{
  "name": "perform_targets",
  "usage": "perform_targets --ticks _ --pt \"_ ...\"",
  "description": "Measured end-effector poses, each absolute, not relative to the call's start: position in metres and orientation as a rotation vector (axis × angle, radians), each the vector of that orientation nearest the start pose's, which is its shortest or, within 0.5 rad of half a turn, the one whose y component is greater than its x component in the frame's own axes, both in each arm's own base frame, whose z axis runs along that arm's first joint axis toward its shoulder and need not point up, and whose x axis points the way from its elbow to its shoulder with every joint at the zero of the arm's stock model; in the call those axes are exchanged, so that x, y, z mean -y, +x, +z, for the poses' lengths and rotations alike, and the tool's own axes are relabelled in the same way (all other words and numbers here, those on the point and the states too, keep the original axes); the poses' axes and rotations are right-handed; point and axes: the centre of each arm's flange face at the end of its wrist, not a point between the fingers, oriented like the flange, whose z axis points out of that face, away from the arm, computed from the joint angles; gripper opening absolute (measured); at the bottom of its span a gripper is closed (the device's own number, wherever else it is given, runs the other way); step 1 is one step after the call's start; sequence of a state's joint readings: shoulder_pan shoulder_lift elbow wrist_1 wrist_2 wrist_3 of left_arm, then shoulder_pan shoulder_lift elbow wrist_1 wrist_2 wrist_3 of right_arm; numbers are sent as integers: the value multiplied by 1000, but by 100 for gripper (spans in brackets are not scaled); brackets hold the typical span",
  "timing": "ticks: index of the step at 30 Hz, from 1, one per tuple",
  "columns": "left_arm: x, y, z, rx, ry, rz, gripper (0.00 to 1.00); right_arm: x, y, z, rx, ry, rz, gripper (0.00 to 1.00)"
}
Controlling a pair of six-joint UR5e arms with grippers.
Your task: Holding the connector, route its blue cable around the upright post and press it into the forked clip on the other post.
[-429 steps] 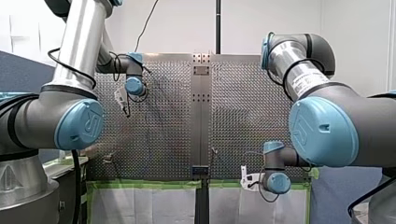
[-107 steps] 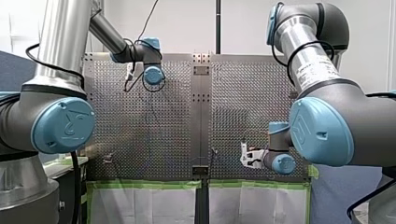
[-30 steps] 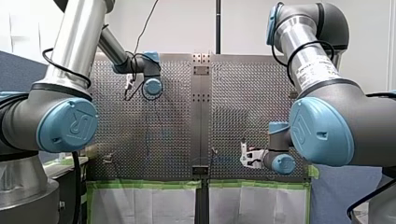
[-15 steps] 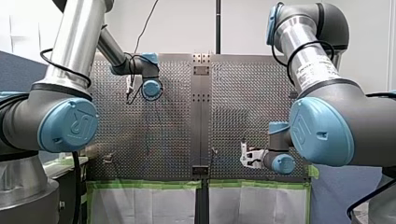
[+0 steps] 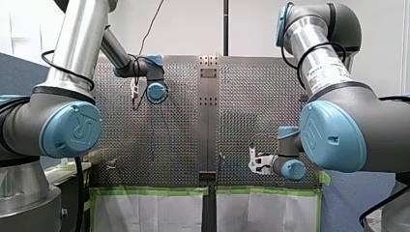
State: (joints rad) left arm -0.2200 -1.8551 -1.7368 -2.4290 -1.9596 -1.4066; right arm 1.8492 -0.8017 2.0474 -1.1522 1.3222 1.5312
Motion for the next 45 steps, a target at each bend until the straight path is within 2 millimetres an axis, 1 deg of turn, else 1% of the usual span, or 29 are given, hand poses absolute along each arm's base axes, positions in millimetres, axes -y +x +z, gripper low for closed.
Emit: perform_targets --ticks 4,11,23,33,38,45 --pt "221 550 331 -1324 -83 202 100 445 291 -12 943 1674 1514 0" --pt "223 543 322 -1329 -70 211 100 445 291 -12 942 1672 1515 0" --pt "223 536 318 -1353 -39 329 100 445 291 -12 942 1673 1515 0" --pt "226 527 328 -1339 -8 364 100 445 291 -12 941 1673 1516 0" --pt "228 523 328 -1333 1 368 100 445 291 -12 941 1672 1516 0" --pt "231 523 329 -1317 20 390 100 445 291 -12 941 1671 1517 0"
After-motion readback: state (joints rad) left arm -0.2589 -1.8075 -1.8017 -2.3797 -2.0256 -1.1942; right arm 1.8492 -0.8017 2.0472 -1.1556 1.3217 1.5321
